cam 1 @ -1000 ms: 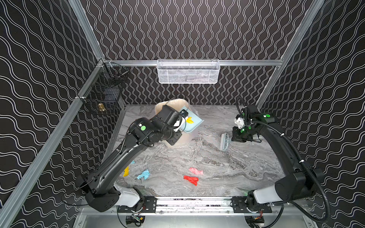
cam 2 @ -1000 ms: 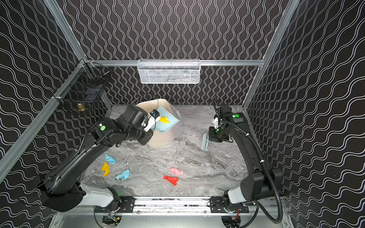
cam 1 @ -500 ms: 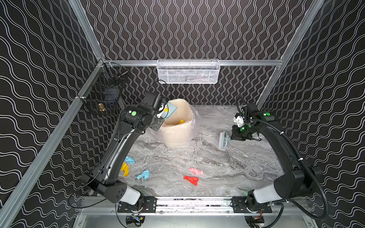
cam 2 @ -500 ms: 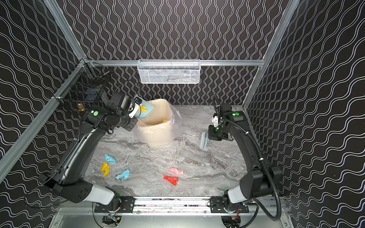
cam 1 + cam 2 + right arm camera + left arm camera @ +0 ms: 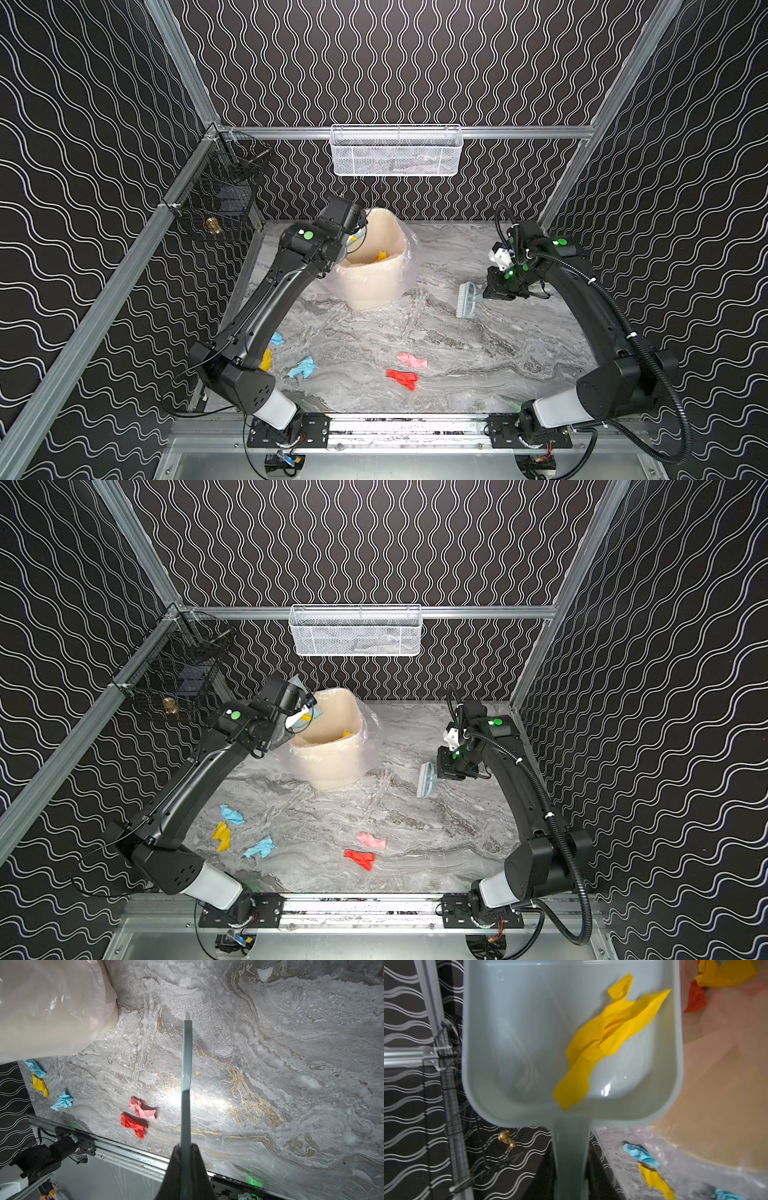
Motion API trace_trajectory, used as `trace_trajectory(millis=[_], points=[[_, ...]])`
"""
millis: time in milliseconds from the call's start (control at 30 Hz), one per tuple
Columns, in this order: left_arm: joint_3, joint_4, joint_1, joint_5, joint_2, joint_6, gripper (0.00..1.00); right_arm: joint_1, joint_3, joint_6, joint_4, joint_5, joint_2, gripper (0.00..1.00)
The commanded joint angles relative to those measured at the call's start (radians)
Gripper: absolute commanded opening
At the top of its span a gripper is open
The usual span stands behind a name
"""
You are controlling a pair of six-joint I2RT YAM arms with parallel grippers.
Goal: Sweep away the paper scraps from the table
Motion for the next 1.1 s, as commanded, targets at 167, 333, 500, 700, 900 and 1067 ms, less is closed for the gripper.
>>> trace_trajectory(millis=[167, 333, 500, 700, 900, 1067], points=[[-0.149, 0.333, -0.057, -0.203, -0.02, 0.375, 0.04, 0.0, -0.018, -0.017, 0.002, -0.039, -0.005, 0.0], [-0.233, 0.511, -0.113, -0.226, -0.036, 0.545, 0.03, 0.001, -0.046, -0.028, 0.024, -0.047, -0.002, 0.0], [-0.279, 0.59, -0.126, -0.235, -0.053, 0.625, 0.03, 0.001, -0.074, -0.029, 0.044, -0.055, -0.005, 0.0], [-0.3, 0.589, -0.118, -0.239, -0.068, 0.613, 0.03, 0.001, -0.075, -0.028, 0.055, -0.068, 0.001, 0.0], [-0.243, 0.53, -0.108, -0.217, -0.075, 0.497, 0.03, 0.009, -0.094, -0.021, 0.067, -0.111, -0.002, 0.0], [-0.145, 0.37, -0.116, -0.135, -0.072, 0.257, 0.03, 0.078, -0.157, 0.009, 0.103, -0.15, -0.045, 0.0]])
